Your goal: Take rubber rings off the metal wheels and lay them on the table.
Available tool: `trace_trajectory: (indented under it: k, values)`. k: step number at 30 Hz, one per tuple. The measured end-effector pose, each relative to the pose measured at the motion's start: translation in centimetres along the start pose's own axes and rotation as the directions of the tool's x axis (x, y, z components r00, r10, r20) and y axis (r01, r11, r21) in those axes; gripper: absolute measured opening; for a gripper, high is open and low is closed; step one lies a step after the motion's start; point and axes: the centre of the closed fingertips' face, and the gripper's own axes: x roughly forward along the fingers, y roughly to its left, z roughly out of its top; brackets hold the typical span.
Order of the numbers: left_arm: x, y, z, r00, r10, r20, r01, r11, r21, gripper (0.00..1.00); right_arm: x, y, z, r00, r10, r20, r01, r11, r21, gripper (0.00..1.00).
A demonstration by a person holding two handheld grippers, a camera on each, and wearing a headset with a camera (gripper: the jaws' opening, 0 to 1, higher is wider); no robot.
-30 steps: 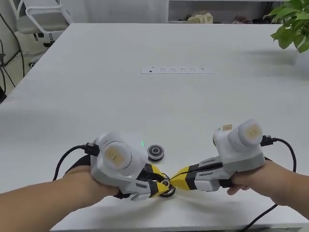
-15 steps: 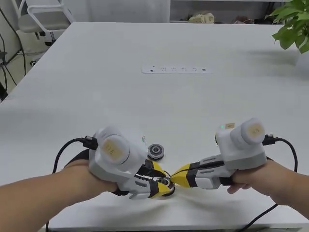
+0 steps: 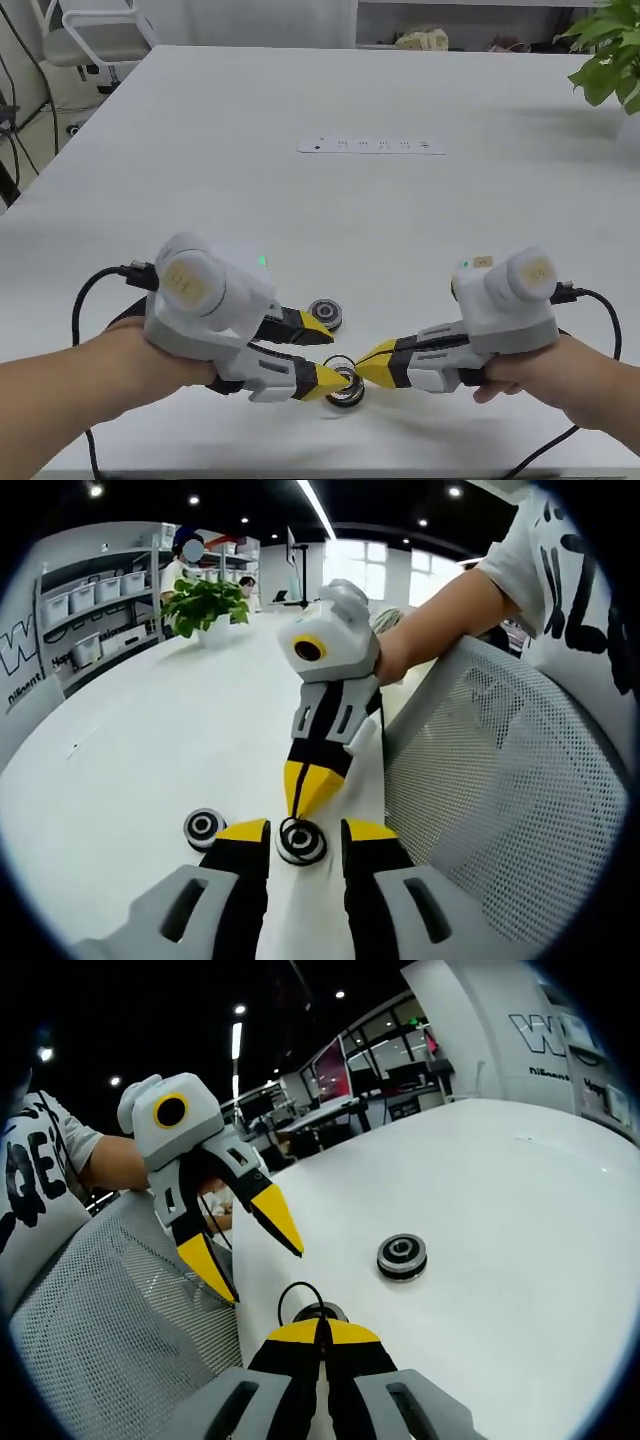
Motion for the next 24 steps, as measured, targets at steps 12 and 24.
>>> trace_trajectory:
  k: [12, 24]
  values:
    - [-3.2, 0.3, 0.7, 0.9976, 0.043, 0.055, -0.041, 0.999, -0.026, 0.38, -0.1, 0.1, 0.6, 0.9998, 0.001, 0.018, -0.001, 1.0, 0.0, 0.0]
    - [-5.6, 0.7, 0.2, 0.9918, 0.103, 0.075, -0.099, 0.994, -0.054, 0.45, -0.2, 0.4, 2.1, 0.9994, 0.008, 0.034, -0.008, 1.0, -0.01, 0.0]
